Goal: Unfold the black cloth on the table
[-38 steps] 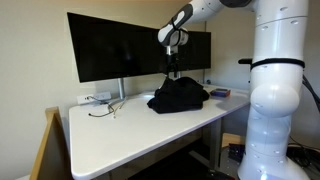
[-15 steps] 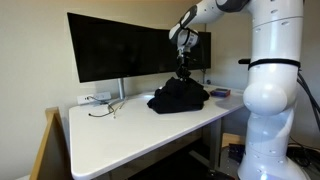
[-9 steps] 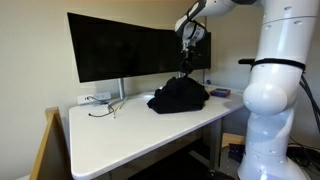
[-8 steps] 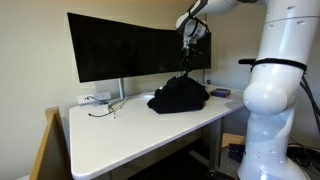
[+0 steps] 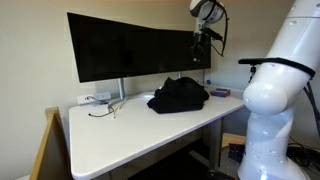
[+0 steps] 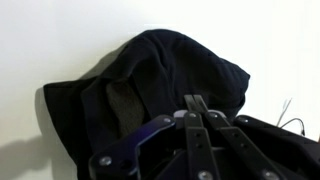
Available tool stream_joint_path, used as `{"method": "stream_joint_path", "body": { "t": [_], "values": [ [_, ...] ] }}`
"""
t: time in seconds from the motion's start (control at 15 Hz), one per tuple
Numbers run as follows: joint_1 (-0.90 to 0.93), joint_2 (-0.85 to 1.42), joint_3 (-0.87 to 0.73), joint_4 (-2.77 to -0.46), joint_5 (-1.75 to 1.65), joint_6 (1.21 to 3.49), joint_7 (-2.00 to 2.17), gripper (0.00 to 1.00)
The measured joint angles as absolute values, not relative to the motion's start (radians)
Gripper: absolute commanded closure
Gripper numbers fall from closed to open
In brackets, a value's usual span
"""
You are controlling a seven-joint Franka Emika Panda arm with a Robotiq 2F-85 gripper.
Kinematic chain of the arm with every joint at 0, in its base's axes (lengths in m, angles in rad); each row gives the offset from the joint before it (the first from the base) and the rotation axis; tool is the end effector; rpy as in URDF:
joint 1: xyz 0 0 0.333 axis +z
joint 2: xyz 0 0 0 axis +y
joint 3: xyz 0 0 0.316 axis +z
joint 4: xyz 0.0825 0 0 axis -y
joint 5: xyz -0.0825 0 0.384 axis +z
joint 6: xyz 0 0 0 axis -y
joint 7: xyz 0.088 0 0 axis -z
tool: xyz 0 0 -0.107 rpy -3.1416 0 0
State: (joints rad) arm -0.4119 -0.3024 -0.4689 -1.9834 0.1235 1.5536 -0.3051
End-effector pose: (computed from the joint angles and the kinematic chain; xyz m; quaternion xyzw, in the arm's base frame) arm 0.2831 -0.3588 0.5681 -0.9508 0.2704 -0.0049 0.1508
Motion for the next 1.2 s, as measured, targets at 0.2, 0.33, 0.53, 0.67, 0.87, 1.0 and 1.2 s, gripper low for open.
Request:
{"method": "stream_joint_path", "body": {
  "t": [0.2,0.33,0.53,0.67,0.87,1.0,1.2],
  "values": [
    [-0.412,-0.308,-0.483,-2.027,0.08,1.551,-0.29,0.62],
    [-0.407,-0.297,-0.481,-2.037,0.082,1.565,-0.273,0.5],
    [-0.381,-0.265,-0.462,-2.035,0.119,1.587,-0.206,0.31],
    [-0.361,-0.235,-0.439,-2.027,0.169,1.602,-0.119,0.17],
    [-0.34,-0.176,-0.403,-2.001,0.221,1.65,0.001,0.02],
    [-0.333,-0.128,-0.387,-1.971,0.238,1.698,0.053,0.0],
    [-0.333,-0.044,-0.379,-1.897,0.245,1.754,0.107,0.0]
  ]
}}
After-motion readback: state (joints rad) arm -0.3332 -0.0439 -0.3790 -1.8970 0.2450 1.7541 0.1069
